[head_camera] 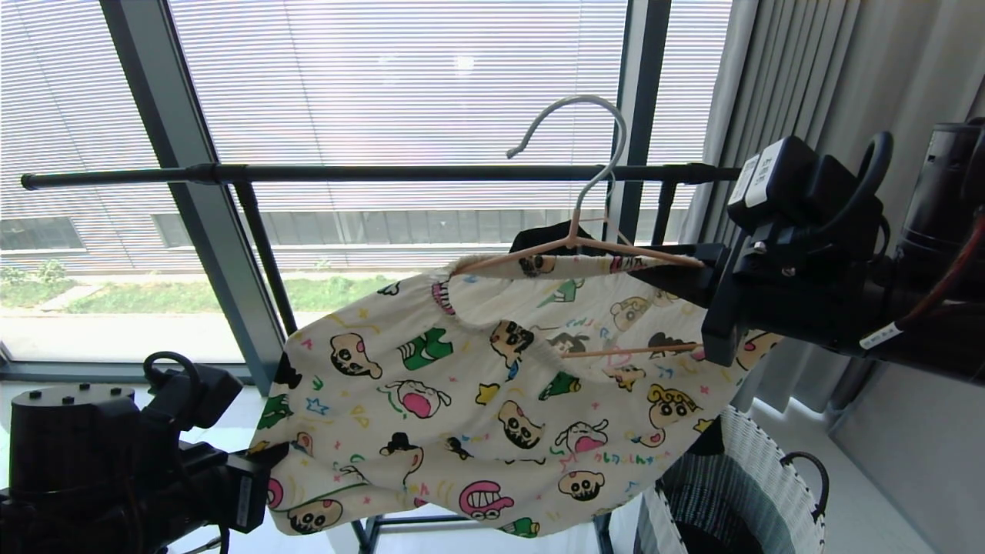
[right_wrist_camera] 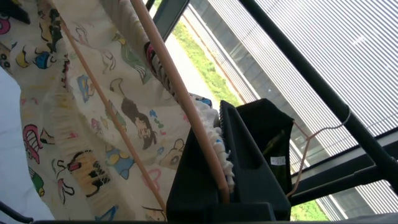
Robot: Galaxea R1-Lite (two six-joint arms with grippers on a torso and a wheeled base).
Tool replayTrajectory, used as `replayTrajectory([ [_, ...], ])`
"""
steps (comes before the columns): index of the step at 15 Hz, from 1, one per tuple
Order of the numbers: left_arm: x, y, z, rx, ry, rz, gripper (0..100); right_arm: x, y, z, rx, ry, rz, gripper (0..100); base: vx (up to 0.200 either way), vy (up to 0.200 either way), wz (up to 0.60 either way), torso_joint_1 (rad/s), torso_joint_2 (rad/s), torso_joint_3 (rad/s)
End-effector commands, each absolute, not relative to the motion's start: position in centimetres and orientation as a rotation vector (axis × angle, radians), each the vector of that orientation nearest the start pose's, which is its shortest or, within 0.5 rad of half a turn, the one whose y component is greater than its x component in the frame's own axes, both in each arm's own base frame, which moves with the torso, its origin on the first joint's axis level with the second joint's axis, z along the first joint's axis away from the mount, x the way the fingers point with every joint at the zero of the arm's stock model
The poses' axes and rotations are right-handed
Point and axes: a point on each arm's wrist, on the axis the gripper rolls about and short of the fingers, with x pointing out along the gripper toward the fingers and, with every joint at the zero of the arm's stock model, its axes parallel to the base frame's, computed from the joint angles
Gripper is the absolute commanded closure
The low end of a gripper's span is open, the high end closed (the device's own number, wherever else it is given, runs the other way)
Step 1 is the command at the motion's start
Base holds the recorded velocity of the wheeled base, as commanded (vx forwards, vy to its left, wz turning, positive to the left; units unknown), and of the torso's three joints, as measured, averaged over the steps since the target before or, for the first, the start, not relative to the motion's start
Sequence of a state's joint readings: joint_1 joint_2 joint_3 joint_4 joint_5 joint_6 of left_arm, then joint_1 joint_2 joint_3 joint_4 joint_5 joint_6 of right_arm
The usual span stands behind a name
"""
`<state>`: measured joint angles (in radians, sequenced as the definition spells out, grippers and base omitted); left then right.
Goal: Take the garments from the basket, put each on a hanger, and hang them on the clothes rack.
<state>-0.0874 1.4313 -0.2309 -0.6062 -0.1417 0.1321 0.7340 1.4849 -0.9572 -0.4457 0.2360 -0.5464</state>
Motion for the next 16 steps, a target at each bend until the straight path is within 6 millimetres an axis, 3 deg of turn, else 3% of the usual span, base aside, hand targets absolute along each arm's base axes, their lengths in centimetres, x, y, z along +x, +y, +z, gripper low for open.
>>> replayTrajectory([
  [1, 17.6, -1.8, 10.3, 0.109, 0.588, -0.258, 100, 19.4, 18.2, 26.7, -0.523, -0.182, 0.97, 100, 0.0, 0.0, 0.0, 0.0, 0.0, 0.0],
  [4, 17.4, -1.9, 10.6, 0.113, 0.568, -0.263, 100, 19.4, 18.2, 26.7, -0.524, -0.181, 0.97, 100, 0.0, 0.0, 0.0, 0.0, 0.0, 0.0],
  [5, 17.3, -1.9, 10.6, 0.113, 0.568, -0.266, 0, 19.4, 18.3, 26.7, -0.524, -0.181, 0.971, 100, 0.0, 0.0, 0.0, 0.0, 0.0, 0.0],
  [8, 17.0, -1.9, 10.8, 0.112, 0.556, -0.267, 0, 19.3, 18.2, 26.6, -0.524, -0.179, 0.972, 100, 0.0, 0.0, 0.0, 0.0, 0.0, 0.0],
  [12, 15.0, -1.7, 11.8, 0.116, 0.479, -0.264, 0, 19.3, 18.1, 26.4, -0.528, -0.17, 0.968, 100, 0.0, 0.0, 0.0, 0.0, 0.0, 0.0],
  [16, 14.2, -1.6, 12.6, 0.124, 0.421, -0.232, 0, 19.1, 17.7, 24.5, -0.544, -0.1, 0.974, 100, 0.0, 0.0, 0.0, 0.0, 0.0, 0.0],
])
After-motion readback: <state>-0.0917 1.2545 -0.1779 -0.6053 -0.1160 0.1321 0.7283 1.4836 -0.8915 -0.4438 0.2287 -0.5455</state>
